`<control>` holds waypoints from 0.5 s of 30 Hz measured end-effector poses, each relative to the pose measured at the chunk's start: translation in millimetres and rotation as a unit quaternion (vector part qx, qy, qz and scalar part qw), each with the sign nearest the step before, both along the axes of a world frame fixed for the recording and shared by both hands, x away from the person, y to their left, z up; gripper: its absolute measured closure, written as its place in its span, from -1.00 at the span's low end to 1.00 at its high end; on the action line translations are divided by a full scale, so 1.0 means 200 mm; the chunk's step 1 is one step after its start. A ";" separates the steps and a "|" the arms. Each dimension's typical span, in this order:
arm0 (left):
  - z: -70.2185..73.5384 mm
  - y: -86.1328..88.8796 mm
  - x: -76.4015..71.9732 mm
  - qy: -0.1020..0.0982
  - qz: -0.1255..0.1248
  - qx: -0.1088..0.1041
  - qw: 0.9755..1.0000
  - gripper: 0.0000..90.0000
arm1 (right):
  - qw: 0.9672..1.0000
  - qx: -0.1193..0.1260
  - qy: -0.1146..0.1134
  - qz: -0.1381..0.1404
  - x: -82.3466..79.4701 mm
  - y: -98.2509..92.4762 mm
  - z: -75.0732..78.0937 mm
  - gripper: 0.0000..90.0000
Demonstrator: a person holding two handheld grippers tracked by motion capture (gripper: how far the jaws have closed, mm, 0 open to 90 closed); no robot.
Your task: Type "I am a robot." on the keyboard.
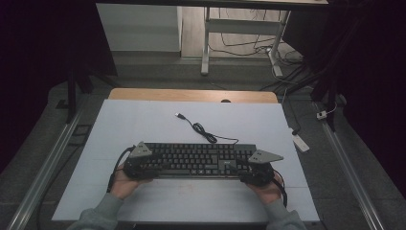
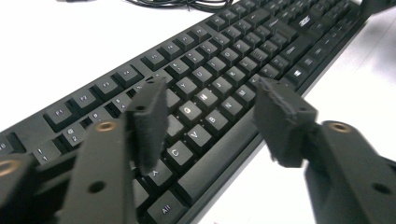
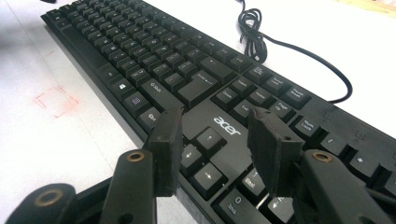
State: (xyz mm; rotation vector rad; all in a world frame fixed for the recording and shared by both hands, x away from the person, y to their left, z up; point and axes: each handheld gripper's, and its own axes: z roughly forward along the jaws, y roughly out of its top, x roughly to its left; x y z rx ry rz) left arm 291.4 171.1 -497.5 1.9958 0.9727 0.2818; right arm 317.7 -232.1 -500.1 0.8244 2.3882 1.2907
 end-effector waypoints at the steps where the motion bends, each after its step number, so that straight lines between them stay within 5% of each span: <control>1: 0.01 0.01 0.00 0.004 0.000 -0.007 1.000 -0.10 | 1.000 0.003 -0.003 -0.001 0.00 0.00 0.00 0.21; 15: 0.05 0.06 0.01 0.002 0.009 -0.006 1.000 -0.24 | 1.000 -0.002 -0.004 -0.002 0.00 -0.03 0.00 0.16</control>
